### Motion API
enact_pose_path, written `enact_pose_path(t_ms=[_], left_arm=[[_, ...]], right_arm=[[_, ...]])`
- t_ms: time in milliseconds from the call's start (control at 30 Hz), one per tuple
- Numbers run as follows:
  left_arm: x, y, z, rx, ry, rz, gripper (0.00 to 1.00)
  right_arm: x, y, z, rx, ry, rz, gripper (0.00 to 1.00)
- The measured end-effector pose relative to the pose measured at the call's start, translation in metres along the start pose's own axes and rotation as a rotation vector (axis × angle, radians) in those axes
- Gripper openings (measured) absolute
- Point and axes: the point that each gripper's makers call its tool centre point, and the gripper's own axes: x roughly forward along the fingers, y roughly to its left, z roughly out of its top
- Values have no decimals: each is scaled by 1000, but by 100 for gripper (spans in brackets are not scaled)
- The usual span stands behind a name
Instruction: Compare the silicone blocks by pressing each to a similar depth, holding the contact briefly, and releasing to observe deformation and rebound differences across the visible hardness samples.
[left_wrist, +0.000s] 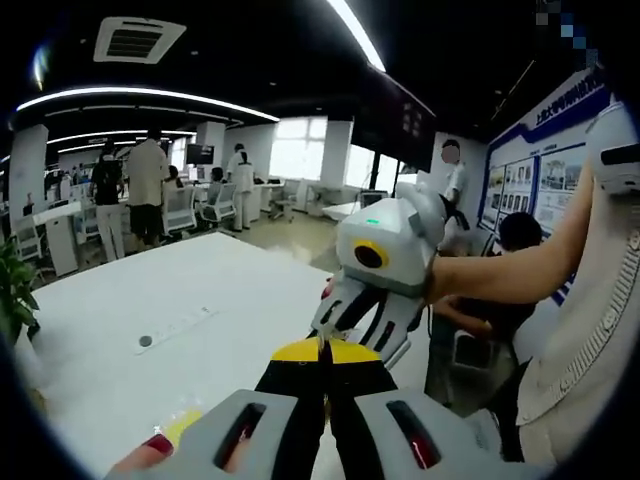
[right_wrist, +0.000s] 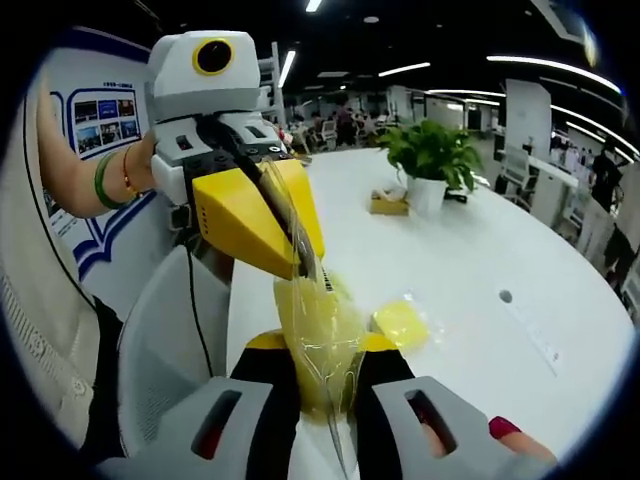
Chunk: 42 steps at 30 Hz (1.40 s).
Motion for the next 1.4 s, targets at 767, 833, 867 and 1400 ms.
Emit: enact_pose_path(t_ms=[767,833,867,1400], left_arm=[[-3,-4,1,6,-8,19,0],[-4,-4,1,2,-9,20,0],[-4,-4,0,2,-9,21,0],[-6,1,-4,-25,-14,37,0]], right_arm=[[-2,1,2,-54,-2,-15,19],[-2,2,2,-56,-1,-10,20],[-2,2,2,-55,0,-8,20],[5,-1,0,-61,14,3,23]])
